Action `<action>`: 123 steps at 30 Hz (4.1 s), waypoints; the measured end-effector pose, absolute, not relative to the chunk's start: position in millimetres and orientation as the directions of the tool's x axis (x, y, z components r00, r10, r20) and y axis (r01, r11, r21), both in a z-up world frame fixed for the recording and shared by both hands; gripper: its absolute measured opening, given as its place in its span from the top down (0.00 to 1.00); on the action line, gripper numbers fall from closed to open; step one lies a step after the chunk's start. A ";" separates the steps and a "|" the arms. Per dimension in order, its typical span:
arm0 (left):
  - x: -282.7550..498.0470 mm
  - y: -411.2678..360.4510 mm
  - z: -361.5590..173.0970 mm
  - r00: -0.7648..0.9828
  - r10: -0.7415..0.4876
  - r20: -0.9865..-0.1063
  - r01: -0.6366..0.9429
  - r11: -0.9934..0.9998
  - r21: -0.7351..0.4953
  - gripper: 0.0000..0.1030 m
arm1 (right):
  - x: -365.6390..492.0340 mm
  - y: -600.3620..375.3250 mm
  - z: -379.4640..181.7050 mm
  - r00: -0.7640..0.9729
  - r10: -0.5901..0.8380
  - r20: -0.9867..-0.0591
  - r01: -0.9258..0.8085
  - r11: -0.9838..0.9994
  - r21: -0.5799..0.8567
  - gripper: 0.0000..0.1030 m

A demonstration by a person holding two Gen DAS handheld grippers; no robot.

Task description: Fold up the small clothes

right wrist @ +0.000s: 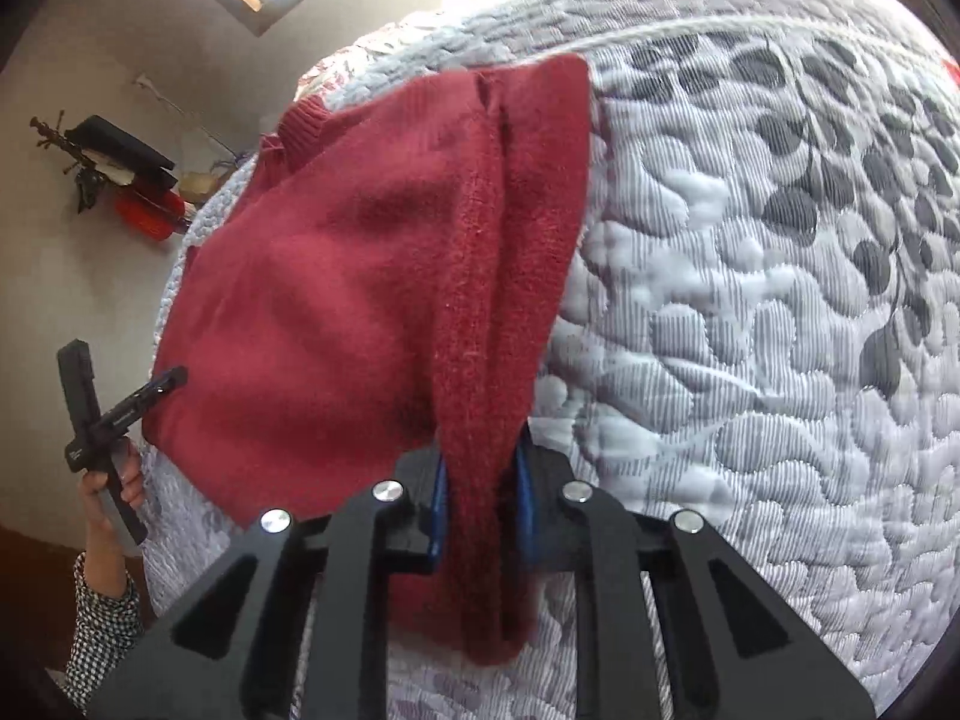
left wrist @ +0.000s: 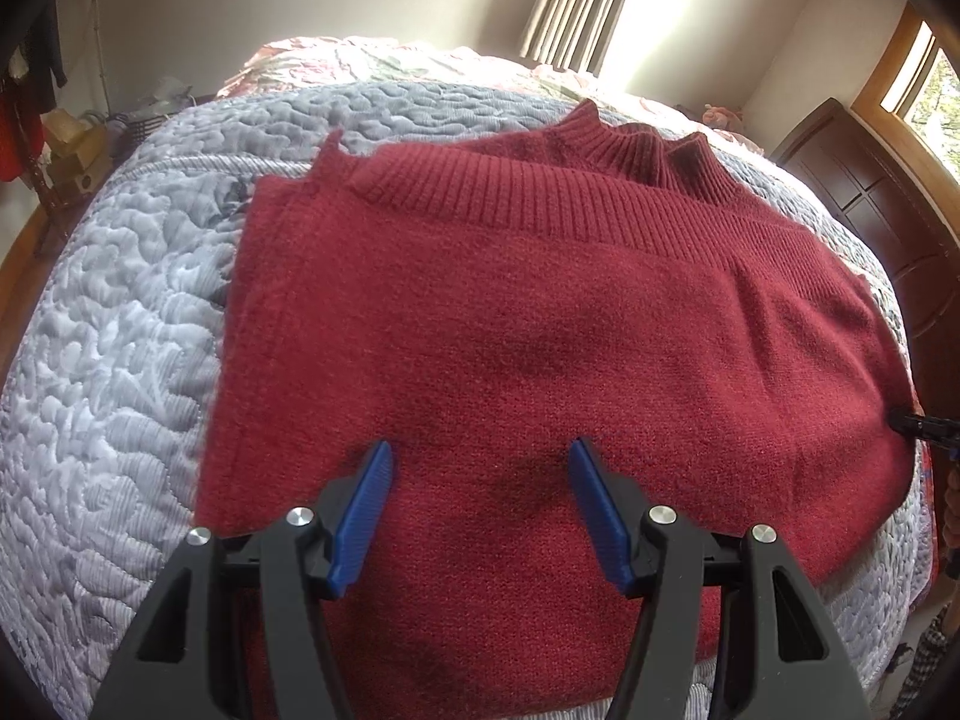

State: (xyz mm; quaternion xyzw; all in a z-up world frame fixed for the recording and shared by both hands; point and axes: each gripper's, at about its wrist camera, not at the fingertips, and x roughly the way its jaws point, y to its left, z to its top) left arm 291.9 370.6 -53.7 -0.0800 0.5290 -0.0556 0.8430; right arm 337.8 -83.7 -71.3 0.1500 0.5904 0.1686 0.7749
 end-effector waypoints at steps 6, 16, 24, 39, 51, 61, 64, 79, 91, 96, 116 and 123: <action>292.1 369.5 -57.3 0.437 -0.177 -0.882 0.022 0.982 -0.187 0.40 | 336.5 -81.0 -89.5 0.251 0.437 -0.864 -0.048 0.897 0.440 0.83; 293.5 364.5 -59.4 0.455 -0.153 -0.877 0.011 0.986 -0.166 0.39 | 339.9 -75.9 -91.5 0.253 0.407 -0.878 -0.009 0.908 0.419 0.82; 291.2 362.0 -58.1 0.466 -0.138 -0.874 0.031 0.990 -0.140 0.39 | 339.7 -58.8 -46.6 0.267 0.372 -0.889 0.016 0.920 0.390 0.83; 284.1 360.8 -55.0 0.481 -0.144 -0.865 0.066 0.990 -0.128 0.39 | 352.7 46.4 3.9 0.254 0.236 -0.938 -0.145 0.968 0.204 0.83; 283.4 363.3 -54.1 0.479 -0.164 -0.862 0.090 0.986 -0.138 0.39 | 366.8 164.2 2.2 0.217 0.248 -0.944 -0.331 0.929 0.168 0.83; 287.1 385.6 -45.0 0.461 -0.287 -0.840 0.022 0.950 -0.313 0.39 | 369.8 181.8 -41.8 0.149 0.270 -0.951 -0.344 0.916 0.206 0.70; 288.9 384.7 -38.3 0.461 -0.308 -0.832 0.007 0.939 -0.343 0.39 | 368.4 180.4 -42.6 0.139 0.324 -0.936 -0.341 0.903 0.262 0.58; 328.0 309.0 -41.1 0.327 -0.497 -0.804 0.015 0.853 -0.522 0.40 | 348.7 79.5 10.5 0.230 0.414 -0.881 -0.209 0.905 0.371 0.50; 337.9 264.6 -34.0 0.309 -0.536 -0.785 0.047 0.833 -0.551 0.40 | 336.6 18.5 -24.1 0.232 0.354 -0.906 -0.151 0.933 0.325 0.50; 326.3 278.2 -27.2 0.335 -0.616 -0.713 0.055 0.768 -0.638 0.40 | 322.9 3.0 -41.9 0.215 0.376 -0.901 -0.147 0.925 0.351 0.50; 348.3 235.4 -32.7 0.343 -0.642 -0.685 0.049 0.741 -0.670 0.84 | 292.9 -23.6 -46.9 0.197 0.436 -0.878 -0.148 0.899 0.413 0.50; 340.1 286.6 6.7 0.429 -0.621 -0.656 0.072 0.747 -0.661 0.84 | 283.2 -25.8 -32.7 0.208 0.443 -0.872 -0.171 0.894 0.414 0.50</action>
